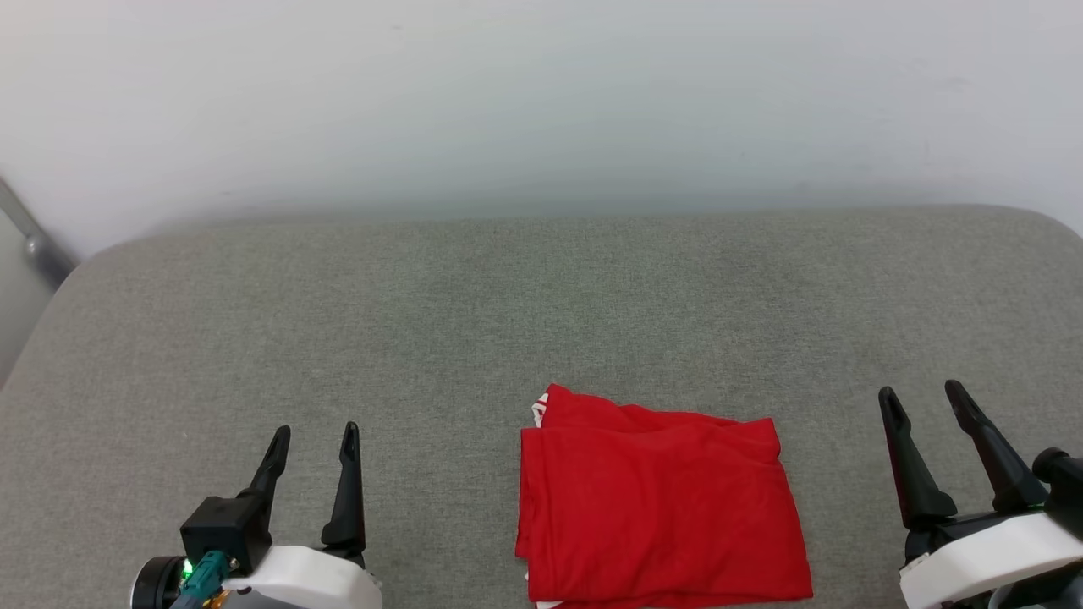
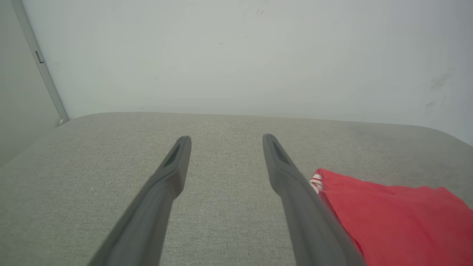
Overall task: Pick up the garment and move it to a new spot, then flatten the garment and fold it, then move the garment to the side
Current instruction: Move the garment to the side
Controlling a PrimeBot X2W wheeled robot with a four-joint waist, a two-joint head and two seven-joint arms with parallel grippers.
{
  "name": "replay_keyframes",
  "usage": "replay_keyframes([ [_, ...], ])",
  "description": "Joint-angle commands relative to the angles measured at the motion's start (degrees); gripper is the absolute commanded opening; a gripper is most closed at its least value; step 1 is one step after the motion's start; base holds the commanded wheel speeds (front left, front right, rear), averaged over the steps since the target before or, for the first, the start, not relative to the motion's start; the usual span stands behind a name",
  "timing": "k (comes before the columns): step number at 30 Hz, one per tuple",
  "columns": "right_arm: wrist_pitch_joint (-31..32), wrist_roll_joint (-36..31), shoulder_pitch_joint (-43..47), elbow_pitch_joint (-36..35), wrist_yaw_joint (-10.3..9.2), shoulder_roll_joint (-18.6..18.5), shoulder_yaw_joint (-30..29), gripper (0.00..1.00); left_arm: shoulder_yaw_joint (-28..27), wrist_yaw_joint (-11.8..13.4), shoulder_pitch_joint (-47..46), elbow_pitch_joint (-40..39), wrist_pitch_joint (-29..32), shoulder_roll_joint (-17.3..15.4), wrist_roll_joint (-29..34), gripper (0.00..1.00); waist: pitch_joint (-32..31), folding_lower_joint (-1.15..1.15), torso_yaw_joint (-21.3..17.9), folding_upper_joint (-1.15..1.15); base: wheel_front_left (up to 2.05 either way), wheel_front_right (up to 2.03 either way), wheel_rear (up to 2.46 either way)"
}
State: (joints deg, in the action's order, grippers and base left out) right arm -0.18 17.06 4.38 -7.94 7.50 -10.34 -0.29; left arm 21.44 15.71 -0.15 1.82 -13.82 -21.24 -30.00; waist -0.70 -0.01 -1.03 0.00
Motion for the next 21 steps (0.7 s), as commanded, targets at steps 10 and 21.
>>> replay_keyframes([
  [10,12.58,11.50,0.31,8.30,0.00,-1.82,-12.29,1.00,-1.36,0.38,-1.96,-0.41,-0.94,0.79,0.16,1.00,1.29,0.01,1.28,0.00,0.00,0.00,0.00],
  [21,39.58,28.99,-4.69,21.34,-0.01,-7.61,-19.92,1.00,-3.59,0.37,-3.28,-1.38,-1.40,2.69,2.03,1.00,5.23,0.01,5.46,0.00,0.00,0.00,0.00],
])
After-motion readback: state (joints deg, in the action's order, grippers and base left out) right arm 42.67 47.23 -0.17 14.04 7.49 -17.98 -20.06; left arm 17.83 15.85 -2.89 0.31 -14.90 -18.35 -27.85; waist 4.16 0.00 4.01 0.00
